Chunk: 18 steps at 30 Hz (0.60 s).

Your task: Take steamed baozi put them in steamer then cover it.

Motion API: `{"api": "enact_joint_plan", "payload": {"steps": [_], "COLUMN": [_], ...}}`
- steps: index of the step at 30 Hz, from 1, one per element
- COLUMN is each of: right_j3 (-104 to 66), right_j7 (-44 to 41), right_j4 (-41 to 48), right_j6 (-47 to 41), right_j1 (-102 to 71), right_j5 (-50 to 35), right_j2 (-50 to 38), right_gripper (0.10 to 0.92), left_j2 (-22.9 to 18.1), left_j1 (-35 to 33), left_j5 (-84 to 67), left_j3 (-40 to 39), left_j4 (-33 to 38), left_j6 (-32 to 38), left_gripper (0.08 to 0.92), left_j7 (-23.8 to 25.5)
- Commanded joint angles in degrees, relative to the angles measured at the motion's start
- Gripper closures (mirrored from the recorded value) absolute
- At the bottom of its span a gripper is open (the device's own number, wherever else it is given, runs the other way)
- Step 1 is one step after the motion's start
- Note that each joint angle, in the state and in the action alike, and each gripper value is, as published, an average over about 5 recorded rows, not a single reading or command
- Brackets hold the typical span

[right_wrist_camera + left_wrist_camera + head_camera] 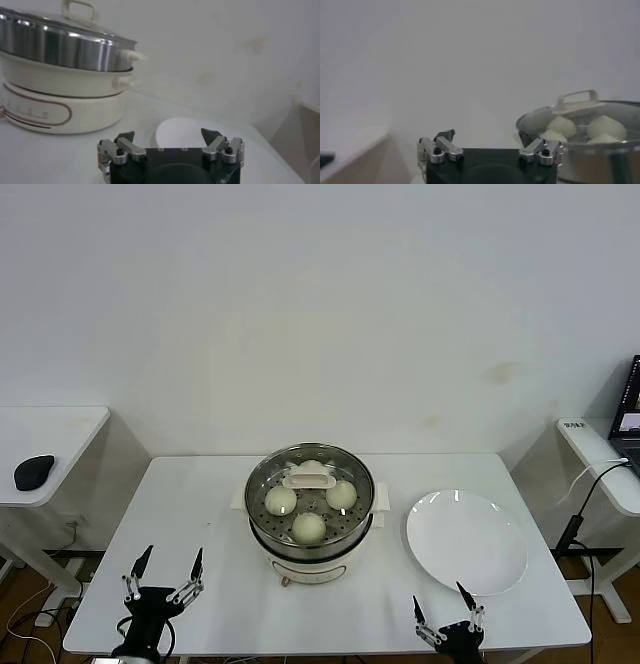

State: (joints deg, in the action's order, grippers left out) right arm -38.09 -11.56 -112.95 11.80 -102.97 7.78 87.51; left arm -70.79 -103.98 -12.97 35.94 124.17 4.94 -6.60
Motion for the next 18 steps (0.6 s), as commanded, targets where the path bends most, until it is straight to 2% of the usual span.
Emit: {"api": "enact_joint_plan", "payload": {"steps": [1,18], "right_j3": [1.63,2.42], "right_j7": [-0.47,-0.99], "right_j4": [-2.45,-4.16], "right_j6": [-1.24,-3.00], "right_j1": [-1.28,-2.52], "right_j5": [-1.66,-1.64], "right_j2": [-0.61,-0.55], "right_gripper": [0.203,0.203], "left_j2": [-1.19,-1.95], "left_j1": [-3.51,-3.59], "left_j5": [-5.10,-1.96], "left_j3": [1.42,0.56], "left_j4": [-3.18,-5.24], "left_j6": [2.80,3.85], "left_gripper": [0.177,0.177], "left_j7": [1.55,2.45]}}
